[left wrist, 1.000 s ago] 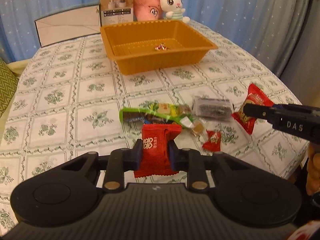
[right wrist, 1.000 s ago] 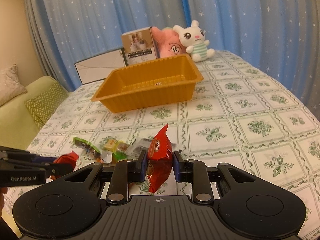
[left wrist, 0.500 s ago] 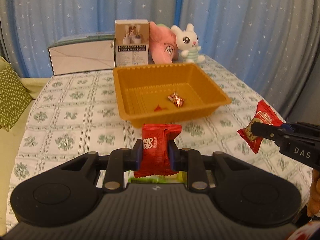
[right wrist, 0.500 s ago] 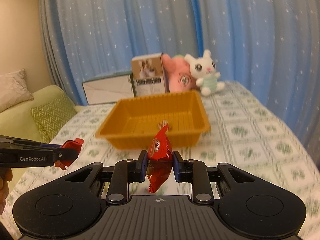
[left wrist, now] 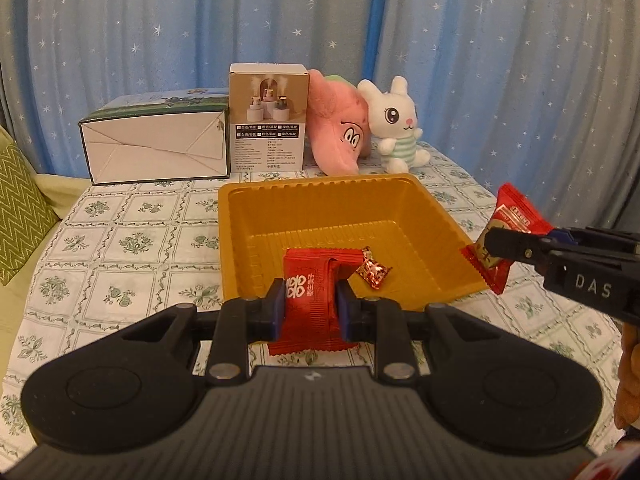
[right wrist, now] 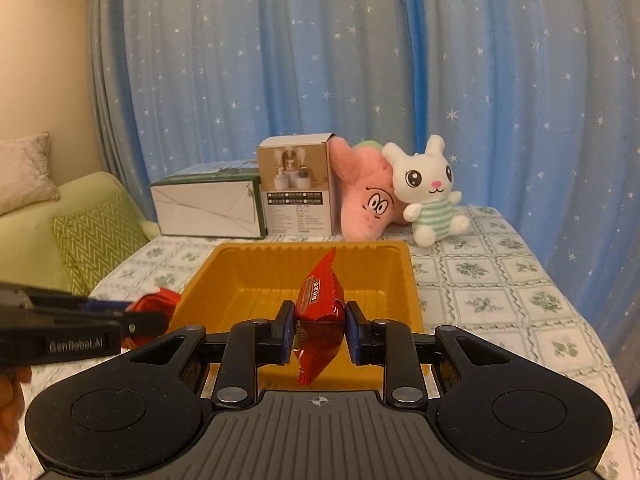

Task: Organize snacks
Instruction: 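Lift and carry both held candies over the orange tray, then open both tools to release the candies into the orange tray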

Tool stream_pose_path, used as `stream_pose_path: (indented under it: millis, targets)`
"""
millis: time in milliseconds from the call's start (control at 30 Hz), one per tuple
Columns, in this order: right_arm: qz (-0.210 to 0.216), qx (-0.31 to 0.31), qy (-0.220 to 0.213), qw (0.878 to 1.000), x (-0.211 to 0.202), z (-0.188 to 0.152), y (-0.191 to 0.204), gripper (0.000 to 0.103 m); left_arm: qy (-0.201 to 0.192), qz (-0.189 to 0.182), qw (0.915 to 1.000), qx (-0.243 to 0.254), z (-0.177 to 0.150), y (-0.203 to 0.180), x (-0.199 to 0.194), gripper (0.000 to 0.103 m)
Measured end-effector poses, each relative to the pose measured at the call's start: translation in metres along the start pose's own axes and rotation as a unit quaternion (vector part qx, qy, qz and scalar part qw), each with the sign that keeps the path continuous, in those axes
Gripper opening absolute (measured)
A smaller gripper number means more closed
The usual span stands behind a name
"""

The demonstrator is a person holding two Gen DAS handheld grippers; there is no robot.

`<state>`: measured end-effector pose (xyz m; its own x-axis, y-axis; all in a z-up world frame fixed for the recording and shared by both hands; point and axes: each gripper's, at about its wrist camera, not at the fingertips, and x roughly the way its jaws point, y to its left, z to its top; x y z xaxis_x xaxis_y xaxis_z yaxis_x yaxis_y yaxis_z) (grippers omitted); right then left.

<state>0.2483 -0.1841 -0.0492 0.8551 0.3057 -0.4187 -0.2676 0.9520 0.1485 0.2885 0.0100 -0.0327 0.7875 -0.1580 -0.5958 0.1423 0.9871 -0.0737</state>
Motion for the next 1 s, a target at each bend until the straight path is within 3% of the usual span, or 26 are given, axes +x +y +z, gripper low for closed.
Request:
stream_pose_path:
  millis: [367, 800, 900, 1000]
  targets:
    - [-0.012, 0.027, 0.033, 0.999, 0.060, 0.009, -0.017, 0.027, 0.008, 0.001, 1.0000, -0.002, 0.009, 0.009, 0.047, 0.024]
    - [-0.015, 0.041, 0.050, 0.998, 0.077, 0.008, -0.023, 0.027, 0.014, 0.008, 0.9999, -0.003, 0.013, 0.013, 0.069, 0.025]
    - [-0.017, 0.043, 0.050, 0.998, 0.077, 0.007, -0.025, 0.027, 0.007, 0.009, 0.9999, -0.007, 0.014, 0.014, 0.067, 0.035]
    - [-0.018, 0.049, 0.053, 0.997, 0.077, 0.006, -0.027, 0.027, 0.002, 0.009, 1.0000, -0.004, 0.014, 0.014, 0.064, 0.038]
